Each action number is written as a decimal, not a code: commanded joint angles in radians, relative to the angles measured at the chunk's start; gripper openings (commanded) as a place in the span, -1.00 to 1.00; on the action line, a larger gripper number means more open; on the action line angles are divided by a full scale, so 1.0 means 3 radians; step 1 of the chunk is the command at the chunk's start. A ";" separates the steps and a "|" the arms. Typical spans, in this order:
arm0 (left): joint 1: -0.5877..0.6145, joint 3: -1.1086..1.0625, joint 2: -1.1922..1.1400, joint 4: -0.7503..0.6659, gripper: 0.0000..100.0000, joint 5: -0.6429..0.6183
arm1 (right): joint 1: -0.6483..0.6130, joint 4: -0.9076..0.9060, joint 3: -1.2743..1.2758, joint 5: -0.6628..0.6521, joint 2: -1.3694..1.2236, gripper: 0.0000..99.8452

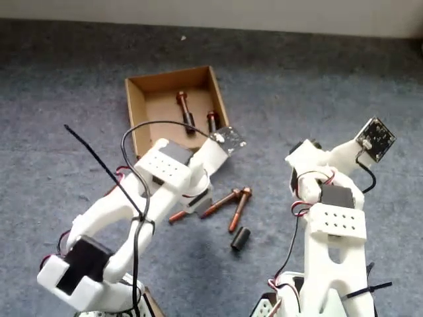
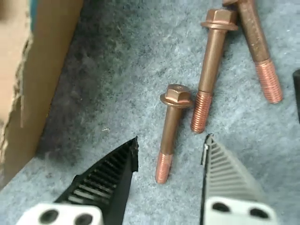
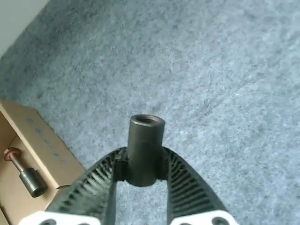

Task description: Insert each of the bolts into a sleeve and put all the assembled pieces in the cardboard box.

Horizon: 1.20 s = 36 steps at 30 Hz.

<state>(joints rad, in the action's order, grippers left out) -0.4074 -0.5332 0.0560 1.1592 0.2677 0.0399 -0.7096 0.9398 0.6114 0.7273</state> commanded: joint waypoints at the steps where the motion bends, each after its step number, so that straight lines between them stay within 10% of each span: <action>1: -0.0054 0.0330 -0.0330 -0.0036 -0.66 0.0031 | 0.0038 0.0064 -0.0018 0.0041 0.0120 -0.99; 22: -0.0238 0.0846 -0.1153 -0.0015 -0.99 -0.0041 | 0.0018 0.0043 0.0028 0.0036 0.0156 -0.99; 36: 0.0233 -0.0657 0.1511 -0.0552 -0.99 -0.0563 | -0.0744 0.0059 0.0780 -0.0394 0.1583 -0.99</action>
<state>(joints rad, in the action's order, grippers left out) -0.3936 -0.6130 0.2340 1.0687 0.1649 -0.1120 -0.7096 1.1393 0.5086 1.0388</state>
